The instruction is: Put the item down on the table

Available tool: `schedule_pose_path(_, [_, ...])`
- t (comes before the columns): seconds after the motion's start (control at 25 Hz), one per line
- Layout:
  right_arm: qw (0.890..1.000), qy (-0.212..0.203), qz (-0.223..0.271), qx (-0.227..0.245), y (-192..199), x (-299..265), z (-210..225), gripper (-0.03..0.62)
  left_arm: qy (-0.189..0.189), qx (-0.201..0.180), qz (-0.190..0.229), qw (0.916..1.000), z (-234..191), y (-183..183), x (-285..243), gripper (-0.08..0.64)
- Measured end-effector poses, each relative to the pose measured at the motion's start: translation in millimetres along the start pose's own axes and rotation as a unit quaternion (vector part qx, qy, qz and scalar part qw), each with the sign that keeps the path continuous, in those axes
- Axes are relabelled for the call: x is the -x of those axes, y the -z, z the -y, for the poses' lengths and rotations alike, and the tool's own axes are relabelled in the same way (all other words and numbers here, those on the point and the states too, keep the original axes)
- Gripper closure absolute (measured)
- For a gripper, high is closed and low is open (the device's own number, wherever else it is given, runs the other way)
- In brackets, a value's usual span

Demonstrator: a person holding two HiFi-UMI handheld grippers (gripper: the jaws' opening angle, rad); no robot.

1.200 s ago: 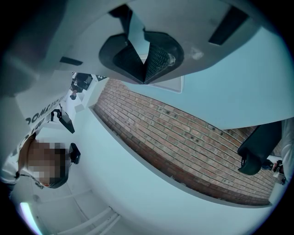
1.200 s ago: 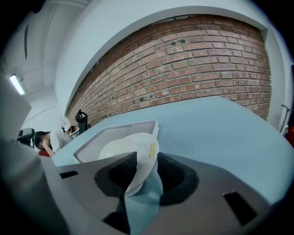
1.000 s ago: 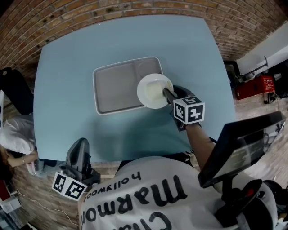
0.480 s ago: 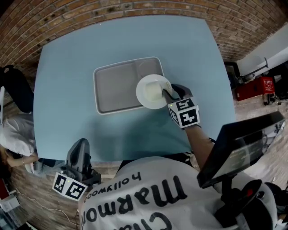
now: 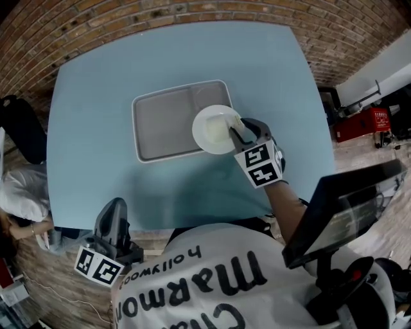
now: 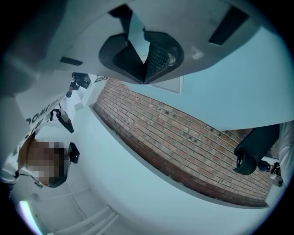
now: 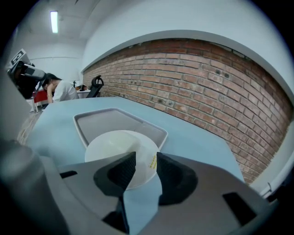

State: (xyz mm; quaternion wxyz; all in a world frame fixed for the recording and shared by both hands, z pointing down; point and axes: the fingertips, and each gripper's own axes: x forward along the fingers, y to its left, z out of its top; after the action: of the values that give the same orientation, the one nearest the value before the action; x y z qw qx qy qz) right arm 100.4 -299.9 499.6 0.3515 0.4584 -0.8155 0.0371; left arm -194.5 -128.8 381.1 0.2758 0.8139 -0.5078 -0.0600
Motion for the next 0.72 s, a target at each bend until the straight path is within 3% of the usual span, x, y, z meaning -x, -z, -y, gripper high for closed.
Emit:
schedule_pose_path(0.16, [0.998, 0.002, 0.030, 0.050, -18.8, 16.5, -9.6, 0.448, 0.012, -0.003, -0.003, 0.9999, 2.0, -1.1, -1.5, 0.554])
schedule_pose_path(0.24, [0.998, -0.008, 0.045, 0.047, -27.9, 30.5, -19.6, 0.448, 0.020, -0.005, -0.006, 0.9998, 5.2, -0.9, 3.7, 0.554])
schedule_pose_path(0.44, [0.996, -0.045, 0.053, -0.053, -32.3, 61.6, -41.3, 0.448, 0.053, -0.003, -0.013, 0.9985, 10.0, -0.3, -2.0, 0.552])
schedule_pose_path(0.6, [0.979, -0.108, 0.071, -0.156, -35.8, 89.7, -77.2, 0.454, 0.078, 0.006, -0.011, 0.9969, 14.6, -3.1, -9.1, 0.552])
schedule_pose_path(0.72, [0.976, -0.123, 0.080, -0.158, -46.9, 108.4, -97.2, 0.463, 0.108, -0.001, -0.016, 0.9940, 23.4, -5.9, -17.0, 0.552])
